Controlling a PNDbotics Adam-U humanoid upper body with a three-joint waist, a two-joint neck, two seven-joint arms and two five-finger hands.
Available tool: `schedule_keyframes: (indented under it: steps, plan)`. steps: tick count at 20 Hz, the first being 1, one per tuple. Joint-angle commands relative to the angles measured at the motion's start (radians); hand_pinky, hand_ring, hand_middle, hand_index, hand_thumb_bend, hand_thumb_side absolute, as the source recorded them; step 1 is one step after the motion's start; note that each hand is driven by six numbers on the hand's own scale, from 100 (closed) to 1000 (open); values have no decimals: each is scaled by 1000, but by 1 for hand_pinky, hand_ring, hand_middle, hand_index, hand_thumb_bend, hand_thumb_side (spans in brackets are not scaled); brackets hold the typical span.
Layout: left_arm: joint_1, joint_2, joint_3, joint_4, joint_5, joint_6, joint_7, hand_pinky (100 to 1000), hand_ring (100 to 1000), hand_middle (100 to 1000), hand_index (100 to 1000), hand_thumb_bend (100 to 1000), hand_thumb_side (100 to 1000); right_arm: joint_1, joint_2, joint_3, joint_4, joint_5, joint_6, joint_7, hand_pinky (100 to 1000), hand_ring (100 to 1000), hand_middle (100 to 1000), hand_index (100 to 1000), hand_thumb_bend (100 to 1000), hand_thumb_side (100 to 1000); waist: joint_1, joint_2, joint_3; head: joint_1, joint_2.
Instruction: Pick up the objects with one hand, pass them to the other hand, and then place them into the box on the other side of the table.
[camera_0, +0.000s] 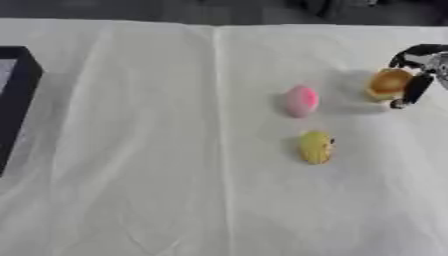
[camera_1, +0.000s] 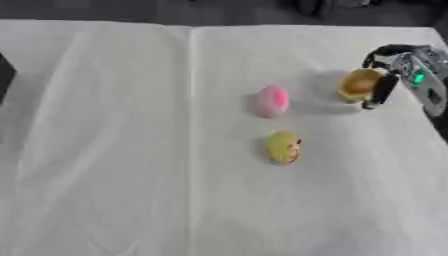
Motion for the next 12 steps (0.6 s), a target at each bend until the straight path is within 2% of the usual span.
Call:
schedule_keyframes:
  steps: [1, 10, 12]
  plan:
    - [-8, 13, 2, -18, -7, 0, -3, 924, 734, 833, 917, 360, 847, -19, -27, -17, 11, 27, 7, -26, 887, 884, 847, 905, 484, 102, 1, -14, 1, -4, -14]
    - [-12, 12, -1, -18, -12, 3, -5, 924, 733, 833, 917, 356, 851, -42, -18, -12, 20, 33, 3, -7, 887, 877, 834, 886, 440, 100, -10, 0, 8, -9, -21]
    - [-11, 12, 0, -18, -14, 4, -4, 924, 733, 833, 915, 353, 851, -44, -16, -12, 24, 29, -1, -2, 884, 863, 791, 819, 410, 100, -11, 2, 10, -10, -19]
